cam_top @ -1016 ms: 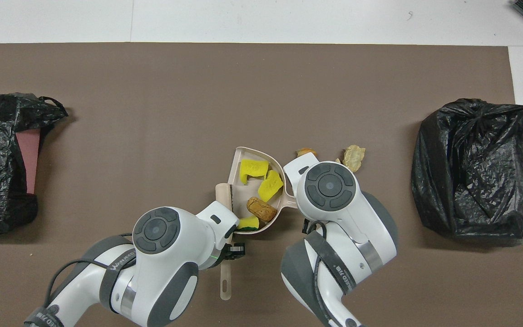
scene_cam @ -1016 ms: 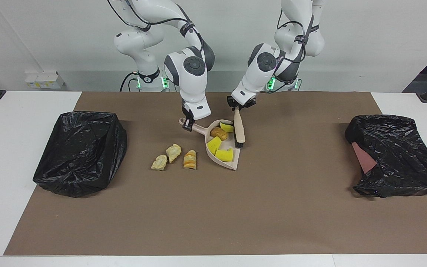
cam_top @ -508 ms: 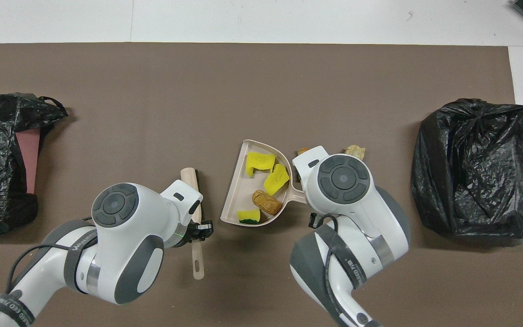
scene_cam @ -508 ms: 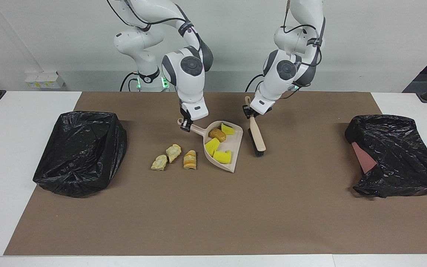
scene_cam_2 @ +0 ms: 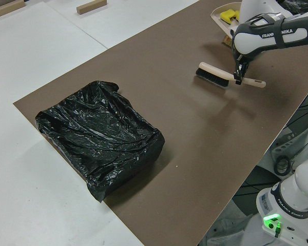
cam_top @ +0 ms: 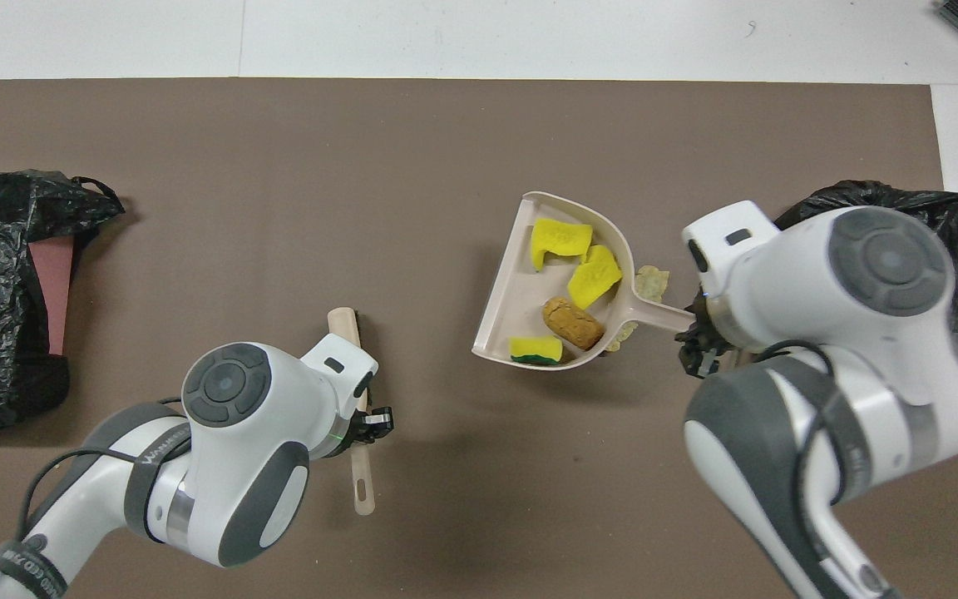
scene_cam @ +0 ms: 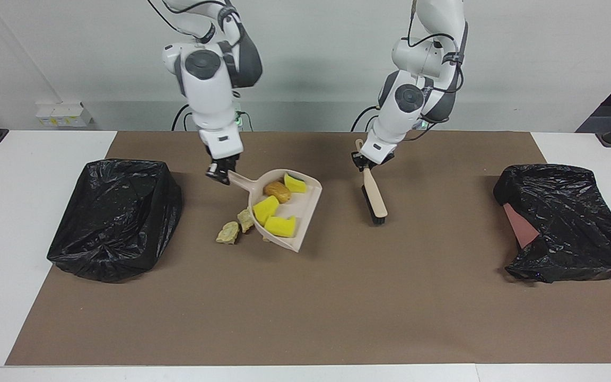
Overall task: Sweep and dump trash in bin
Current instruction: 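Carry the dustpan to the black bag with the right gripper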
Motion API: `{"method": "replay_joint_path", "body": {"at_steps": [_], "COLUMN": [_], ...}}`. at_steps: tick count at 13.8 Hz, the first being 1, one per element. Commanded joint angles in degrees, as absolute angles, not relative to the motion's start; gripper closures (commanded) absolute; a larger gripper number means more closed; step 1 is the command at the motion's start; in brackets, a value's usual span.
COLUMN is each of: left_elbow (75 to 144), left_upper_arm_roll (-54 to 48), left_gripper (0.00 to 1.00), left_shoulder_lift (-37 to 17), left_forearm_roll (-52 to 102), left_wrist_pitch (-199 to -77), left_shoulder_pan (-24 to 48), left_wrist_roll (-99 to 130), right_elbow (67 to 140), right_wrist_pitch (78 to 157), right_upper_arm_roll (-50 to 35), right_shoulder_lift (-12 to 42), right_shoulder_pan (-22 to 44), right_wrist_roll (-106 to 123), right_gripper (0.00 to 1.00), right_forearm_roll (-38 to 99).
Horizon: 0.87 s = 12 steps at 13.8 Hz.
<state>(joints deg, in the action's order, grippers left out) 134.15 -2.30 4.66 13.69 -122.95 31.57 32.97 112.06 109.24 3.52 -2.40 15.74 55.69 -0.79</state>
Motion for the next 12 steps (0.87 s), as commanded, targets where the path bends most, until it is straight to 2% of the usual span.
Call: {"method": "replay_joint_path", "body": {"at_steps": [1, 6, 8, 12], "left_elbow": [135.70, 139.39, 139.75, 139.75], "left_upper_arm_roll": [-2.11, -2.29, -2.37, -2.37], "left_gripper": [1.00, 1.00, 1.00, 1.00], "left_shoulder_lift": [7.64, 7.47, 7.56, 6.68], "left_forearm_roll": [12.30, 12.30, 12.30, 12.39], "left_wrist_pitch": [-123.84, -131.03, -131.22, -132.01], "left_shoulder_pan": [37.95, 48.32, 48.52, 48.17], "left_wrist_roll": [39.71, 49.55, 49.92, 48.96], "right_elbow": [110.66, 109.17, 107.59, 102.83], "right_wrist_pitch": [106.79, 104.85, 104.94, 108.61], "right_upper_arm_roll": [3.16, 3.43, 3.43, 3.95], "right_shoulder_lift": [-3.95, -3.78, -3.34, 0.52], "right_shoulder_pan": [6.10, -10.69, -17.90, -25.13], "right_wrist_roll": [67.81, 87.85, 95.24, 106.06], "right_gripper": [1.00, 1.00, 1.00, 1.00], "right_forearm_roll": [2.20, 2.28, 0.80, -6.31]}}
